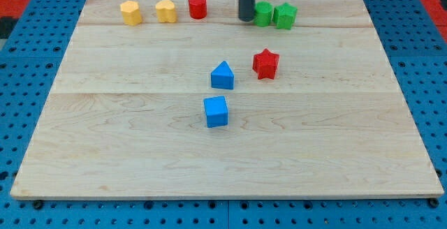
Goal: Push the red circle closer to the yellow heart
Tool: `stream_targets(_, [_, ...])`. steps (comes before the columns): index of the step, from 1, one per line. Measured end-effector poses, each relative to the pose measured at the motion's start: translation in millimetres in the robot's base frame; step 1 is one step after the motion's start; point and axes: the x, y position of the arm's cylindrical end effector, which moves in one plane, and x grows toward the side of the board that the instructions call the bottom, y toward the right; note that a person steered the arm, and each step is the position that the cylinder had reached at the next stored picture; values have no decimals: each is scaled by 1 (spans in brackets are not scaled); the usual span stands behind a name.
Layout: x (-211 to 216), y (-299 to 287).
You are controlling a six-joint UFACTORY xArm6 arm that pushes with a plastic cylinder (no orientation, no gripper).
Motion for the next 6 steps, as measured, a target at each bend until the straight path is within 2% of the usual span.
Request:
stream_targets(1, [-25, 0])
stream_targets(2, [-58, -25])
stream_targets(3, [-58, -41])
stream_targets(5, [-60, -115])
stream_targets(6, [-59, -121])
